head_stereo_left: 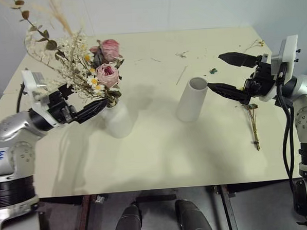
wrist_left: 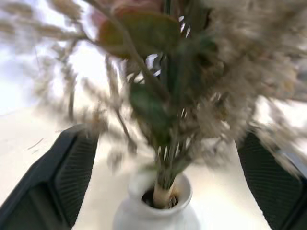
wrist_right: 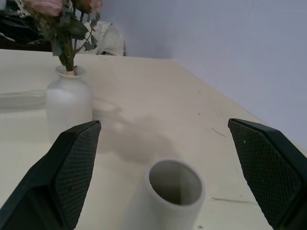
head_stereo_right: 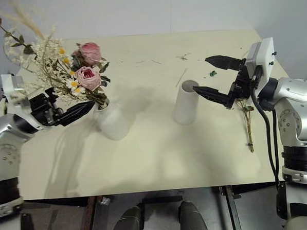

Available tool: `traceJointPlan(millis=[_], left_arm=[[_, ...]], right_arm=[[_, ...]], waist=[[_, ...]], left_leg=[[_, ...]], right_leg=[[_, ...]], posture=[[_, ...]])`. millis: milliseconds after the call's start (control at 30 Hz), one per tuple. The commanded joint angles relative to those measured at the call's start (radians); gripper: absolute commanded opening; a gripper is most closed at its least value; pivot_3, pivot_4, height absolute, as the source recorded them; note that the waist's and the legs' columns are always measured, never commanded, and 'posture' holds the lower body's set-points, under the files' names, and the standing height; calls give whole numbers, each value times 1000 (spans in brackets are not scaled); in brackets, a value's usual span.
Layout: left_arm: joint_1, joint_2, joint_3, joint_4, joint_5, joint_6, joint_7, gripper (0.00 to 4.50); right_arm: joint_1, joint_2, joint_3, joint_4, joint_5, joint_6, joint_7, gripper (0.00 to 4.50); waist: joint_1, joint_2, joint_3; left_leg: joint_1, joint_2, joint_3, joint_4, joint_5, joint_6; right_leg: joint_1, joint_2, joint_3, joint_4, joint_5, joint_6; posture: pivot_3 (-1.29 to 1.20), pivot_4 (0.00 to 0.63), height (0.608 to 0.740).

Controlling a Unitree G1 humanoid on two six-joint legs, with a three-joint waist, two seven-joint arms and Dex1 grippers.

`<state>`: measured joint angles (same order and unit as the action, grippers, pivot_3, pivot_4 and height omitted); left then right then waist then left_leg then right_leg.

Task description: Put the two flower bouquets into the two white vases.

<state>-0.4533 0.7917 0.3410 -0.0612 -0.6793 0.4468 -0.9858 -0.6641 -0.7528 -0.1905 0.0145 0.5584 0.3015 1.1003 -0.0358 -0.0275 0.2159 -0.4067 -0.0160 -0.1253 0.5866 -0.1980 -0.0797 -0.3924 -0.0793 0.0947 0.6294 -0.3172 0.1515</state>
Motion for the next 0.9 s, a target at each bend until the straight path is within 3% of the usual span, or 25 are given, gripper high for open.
traceJointPlan(millis=[33,200,300,367,433,633,700,767,900], left_arm=[[10,111,-6,32,37,42,-59,4447],[12,280,-31,101,70,30,-240,4447],[82,416,-5,55,9,140,-392,4447],[138,457,44,-18,-57,194,-470,4447],[150,446,74,-68,-92,221,-450,4447],[31,207,119,-250,-283,271,-156,4447],[4,102,90,-299,-230,178,-68,4447],[-5,56,62,-321,-184,146,-16,4447],[31,66,4,-312,-87,98,-15,4447]], right_arm=[[-31,-23,7,10,-43,-15,-20,4500],[-140,-103,41,131,-149,111,-113,4500],[-201,-208,32,230,-149,255,-82,4500],[-203,-293,88,308,-193,299,-3,4500],[-200,-332,124,363,-233,276,37,4500],[-220,-374,197,581,-359,247,63,4500],[-221,-376,232,614,-397,288,78,4500],[-227,-387,250,629,-419,298,108,4500],[-206,-417,291,598,-465,324,152,4500]], waist=[[-3,0,0],[-13,1,1],[-15,1,1],[-15,2,1],[-11,2,1],[-19,4,2],[-21,4,2],[-25,4,2],[-24,4,2]], left_leg=[[0,0,0,-1,0,0],[0,0,2,-5,0,0],[-1,1,1,-8,0,0],[-2,2,2,-10,-2,1],[-3,2,2,-9,-5,3],[-2,3,4,-6,-7,2],[-2,3,4,-4,-7,2],[-2,3,5,0,-7,2],[-1,2,8,5,-8,3]], right_leg=[[0,0,0,-1,0,0],[-2,0,1,-2,-1,-1],[-4,0,0,-3,-2,-3],[-6,0,0,-4,-3,-4],[-6,0,0,-4,-7,-5],[-6,1,0,-1,-9,-5],[-5,1,1,0,-8,-3],[-5,1,2,1,-7,-3],[-5,2,5,6,-7,-2]], posture=[[0,150,740],[0,150,740],[0,150,740],[0,150,740],[0,150,740],[0,150,740],[0,150,740],[0,150,740],[0,150,740]])
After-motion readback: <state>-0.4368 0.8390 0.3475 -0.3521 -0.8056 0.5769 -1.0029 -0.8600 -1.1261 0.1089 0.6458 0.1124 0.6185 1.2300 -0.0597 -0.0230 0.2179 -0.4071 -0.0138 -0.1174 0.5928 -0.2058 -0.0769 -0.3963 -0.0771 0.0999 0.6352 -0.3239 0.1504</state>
